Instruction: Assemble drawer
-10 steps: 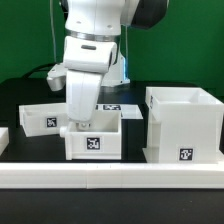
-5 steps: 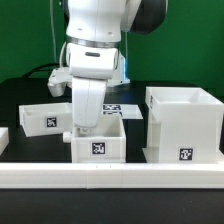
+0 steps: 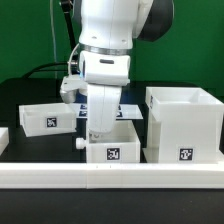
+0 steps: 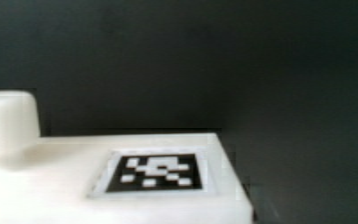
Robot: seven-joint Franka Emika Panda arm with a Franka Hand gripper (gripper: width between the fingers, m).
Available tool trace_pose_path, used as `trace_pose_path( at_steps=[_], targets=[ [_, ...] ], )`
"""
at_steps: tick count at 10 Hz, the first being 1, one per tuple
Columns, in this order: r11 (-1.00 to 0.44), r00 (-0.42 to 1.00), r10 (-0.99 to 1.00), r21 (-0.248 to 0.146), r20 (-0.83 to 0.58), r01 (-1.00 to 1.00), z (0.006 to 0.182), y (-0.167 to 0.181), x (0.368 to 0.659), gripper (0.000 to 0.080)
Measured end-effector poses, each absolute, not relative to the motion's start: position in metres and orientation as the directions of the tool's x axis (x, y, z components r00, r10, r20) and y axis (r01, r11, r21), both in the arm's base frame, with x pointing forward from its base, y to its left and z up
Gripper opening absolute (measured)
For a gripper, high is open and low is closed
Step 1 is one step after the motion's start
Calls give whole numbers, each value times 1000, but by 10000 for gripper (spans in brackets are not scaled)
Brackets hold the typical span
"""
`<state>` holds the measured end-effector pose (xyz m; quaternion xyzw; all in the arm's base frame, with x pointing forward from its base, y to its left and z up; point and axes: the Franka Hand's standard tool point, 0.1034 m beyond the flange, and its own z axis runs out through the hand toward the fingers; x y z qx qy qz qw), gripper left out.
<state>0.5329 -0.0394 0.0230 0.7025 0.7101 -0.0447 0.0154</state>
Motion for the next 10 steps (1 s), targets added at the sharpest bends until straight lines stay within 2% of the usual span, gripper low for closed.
trace_pose_path(
  at_steps=[3, 6, 10],
  targets=[
    [8, -11, 996, -44, -85, 999, 22, -40, 532, 42],
    [12, -15, 997, -41, -75, 999, 17, -20, 536, 42],
    [-3, 1, 997, -24, -71, 1000, 15, -17, 538, 42]
  ],
)
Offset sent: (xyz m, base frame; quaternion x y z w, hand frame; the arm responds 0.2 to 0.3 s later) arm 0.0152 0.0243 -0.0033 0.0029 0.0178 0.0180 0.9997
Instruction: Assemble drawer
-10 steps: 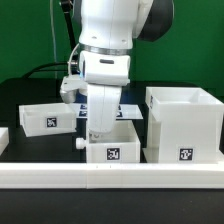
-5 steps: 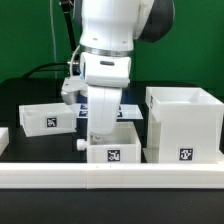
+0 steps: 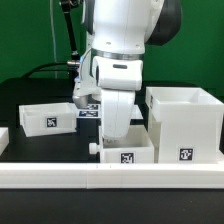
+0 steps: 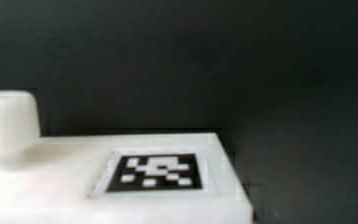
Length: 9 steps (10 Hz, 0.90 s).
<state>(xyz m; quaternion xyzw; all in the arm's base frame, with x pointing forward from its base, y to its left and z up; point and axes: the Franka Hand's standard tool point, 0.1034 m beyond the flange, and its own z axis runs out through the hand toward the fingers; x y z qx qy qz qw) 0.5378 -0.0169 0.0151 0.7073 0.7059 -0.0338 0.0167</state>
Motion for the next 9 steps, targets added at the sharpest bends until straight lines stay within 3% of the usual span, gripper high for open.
trace_pose_path(
  at_steps=[9],
  targets=[
    [-24, 23, 998, -8, -64, 1000, 11, -2, 542, 42]
  ],
)
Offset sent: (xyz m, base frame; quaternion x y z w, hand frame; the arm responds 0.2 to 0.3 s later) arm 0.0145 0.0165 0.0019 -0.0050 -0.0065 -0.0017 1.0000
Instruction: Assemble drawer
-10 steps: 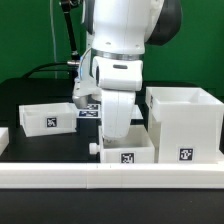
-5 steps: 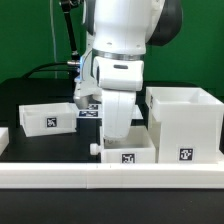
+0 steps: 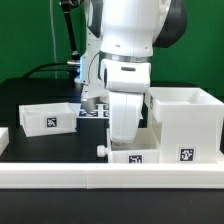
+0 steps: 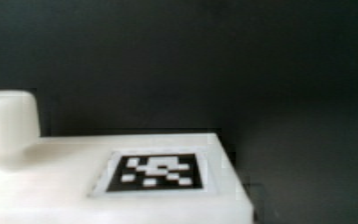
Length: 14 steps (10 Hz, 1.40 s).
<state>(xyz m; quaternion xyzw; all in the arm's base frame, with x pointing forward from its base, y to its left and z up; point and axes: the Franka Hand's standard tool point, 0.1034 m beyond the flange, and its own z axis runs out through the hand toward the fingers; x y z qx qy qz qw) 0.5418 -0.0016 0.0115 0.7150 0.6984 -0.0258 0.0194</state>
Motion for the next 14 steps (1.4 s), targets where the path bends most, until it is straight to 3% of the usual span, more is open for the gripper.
trace_pose_path(
  at_steps=[11, 12, 13, 14],
  targets=[
    [-17, 17, 997, 2, -80, 1000, 11, 6, 547, 42],
    [-18, 18, 997, 1, -80, 1000, 11, 6, 547, 136],
    [-18, 18, 997, 1, -80, 1000, 11, 5, 547, 323],
    [-30, 31, 996, 6, -80, 1000, 16, 6, 549, 323]
  ],
)
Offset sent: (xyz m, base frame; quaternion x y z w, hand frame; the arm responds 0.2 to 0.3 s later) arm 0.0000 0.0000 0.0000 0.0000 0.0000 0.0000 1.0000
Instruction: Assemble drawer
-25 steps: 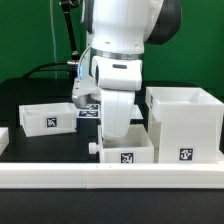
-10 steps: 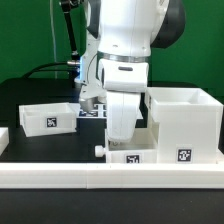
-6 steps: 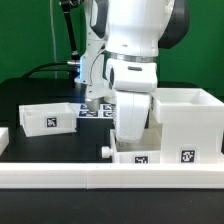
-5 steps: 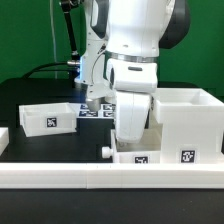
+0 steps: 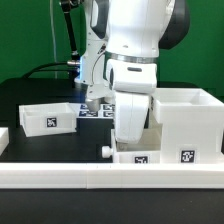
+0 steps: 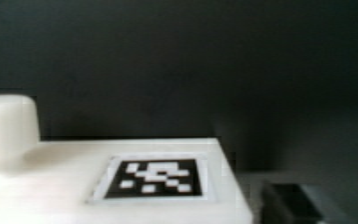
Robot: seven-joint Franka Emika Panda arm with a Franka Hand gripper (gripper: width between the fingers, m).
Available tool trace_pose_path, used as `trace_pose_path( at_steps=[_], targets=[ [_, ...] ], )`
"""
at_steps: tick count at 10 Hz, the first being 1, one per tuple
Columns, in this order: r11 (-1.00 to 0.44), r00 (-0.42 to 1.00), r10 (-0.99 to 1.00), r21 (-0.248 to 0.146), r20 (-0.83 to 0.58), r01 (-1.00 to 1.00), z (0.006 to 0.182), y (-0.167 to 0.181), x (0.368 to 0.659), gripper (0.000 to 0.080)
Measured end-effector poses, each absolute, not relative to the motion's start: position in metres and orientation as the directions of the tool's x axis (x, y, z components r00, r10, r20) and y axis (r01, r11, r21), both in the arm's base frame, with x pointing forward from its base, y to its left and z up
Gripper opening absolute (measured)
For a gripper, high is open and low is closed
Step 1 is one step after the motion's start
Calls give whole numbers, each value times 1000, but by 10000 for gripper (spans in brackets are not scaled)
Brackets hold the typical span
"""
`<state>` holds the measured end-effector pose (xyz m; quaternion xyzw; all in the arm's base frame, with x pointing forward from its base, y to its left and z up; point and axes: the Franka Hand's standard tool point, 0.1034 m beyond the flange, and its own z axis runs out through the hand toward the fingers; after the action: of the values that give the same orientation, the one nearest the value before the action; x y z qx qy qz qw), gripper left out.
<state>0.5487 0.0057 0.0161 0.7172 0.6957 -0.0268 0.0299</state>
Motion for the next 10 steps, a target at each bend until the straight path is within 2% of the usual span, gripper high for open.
trace_pose_path(
  at_steps=[1, 2, 3, 4, 6, 9, 10],
  targets=[
    [-38, 40, 996, 17, -79, 999, 24, 8, 552, 505],
    [-38, 39, 996, 7, -82, 999, 31, 9, 552, 603],
    [-41, 41, 995, 1, -86, 999, 37, 8, 553, 603],
    [-45, 45, 995, -4, -90, 999, 47, 5, 554, 641],
    [-36, 36, 995, 5, -95, 999, 63, -11, 558, 647],
    [43, -43, 994, -3, -98, 999, 66, -53, 560, 649],
    [16, -16, 995, 0, -98, 1000, 66, -52, 559, 649]
  ],
)
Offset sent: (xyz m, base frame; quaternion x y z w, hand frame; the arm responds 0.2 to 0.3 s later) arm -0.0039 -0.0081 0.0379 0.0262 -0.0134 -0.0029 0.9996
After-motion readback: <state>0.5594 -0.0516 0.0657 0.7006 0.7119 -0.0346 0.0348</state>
